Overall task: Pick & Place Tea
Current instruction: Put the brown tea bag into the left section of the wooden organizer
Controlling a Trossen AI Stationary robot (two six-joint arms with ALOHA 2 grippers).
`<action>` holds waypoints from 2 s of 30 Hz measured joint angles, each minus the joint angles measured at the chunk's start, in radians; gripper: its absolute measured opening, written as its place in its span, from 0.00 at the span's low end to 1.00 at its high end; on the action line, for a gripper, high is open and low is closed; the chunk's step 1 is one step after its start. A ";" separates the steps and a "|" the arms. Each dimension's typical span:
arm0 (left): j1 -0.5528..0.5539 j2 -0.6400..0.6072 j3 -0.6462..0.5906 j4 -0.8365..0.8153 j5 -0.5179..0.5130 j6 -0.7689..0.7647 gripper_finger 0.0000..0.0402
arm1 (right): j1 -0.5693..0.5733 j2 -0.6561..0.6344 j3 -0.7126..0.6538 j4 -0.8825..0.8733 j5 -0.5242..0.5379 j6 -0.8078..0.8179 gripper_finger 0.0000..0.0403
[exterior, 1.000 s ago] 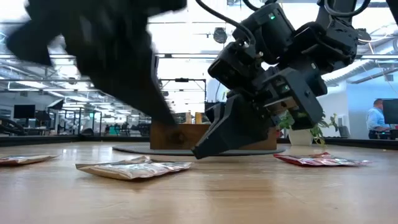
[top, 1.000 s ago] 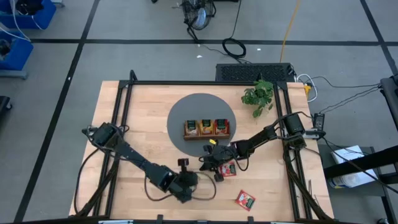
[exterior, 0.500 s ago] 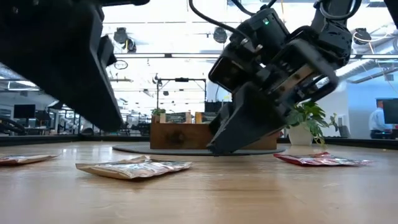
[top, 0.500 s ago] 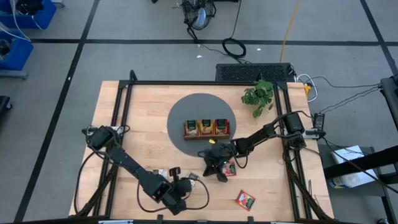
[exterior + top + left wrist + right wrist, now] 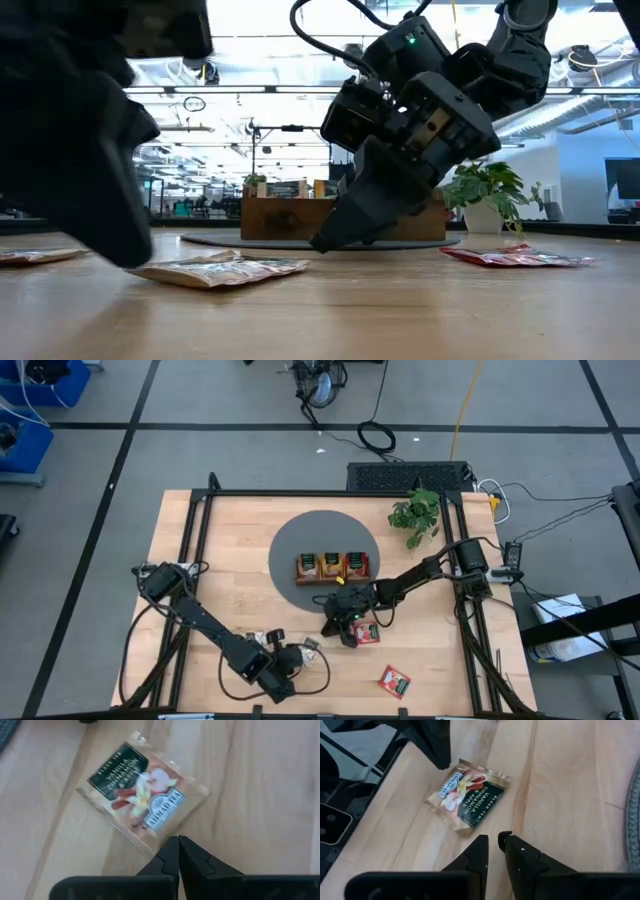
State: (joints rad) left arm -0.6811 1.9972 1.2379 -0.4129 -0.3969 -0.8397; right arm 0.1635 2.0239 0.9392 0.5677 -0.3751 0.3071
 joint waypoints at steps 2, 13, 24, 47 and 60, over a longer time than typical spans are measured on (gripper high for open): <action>0.016 0.000 0.000 -0.005 -0.001 -0.004 0.04 | 0.001 0.000 0.001 -0.020 0.001 -0.004 0.14; 0.083 0.043 0.005 0.035 0.003 0.067 0.04 | 0.010 -0.002 0.001 -0.070 0.002 0.015 0.13; 0.085 0.046 0.003 0.031 -0.032 0.053 0.03 | 0.018 -0.001 0.000 -0.154 -0.054 0.034 0.12; 0.114 0.117 0.005 0.091 -0.034 0.079 0.01 | 0.121 -0.255 -0.006 -0.556 0.195 -0.037 0.12; 0.114 0.119 0.003 0.128 -0.026 0.154 0.03 | 0.129 -0.136 0.001 -0.461 0.356 0.076 0.12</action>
State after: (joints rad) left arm -0.5671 2.1166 1.2407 -0.2848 -0.4232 -0.6861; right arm 0.2925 1.8875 0.9398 0.1067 -0.0188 0.3826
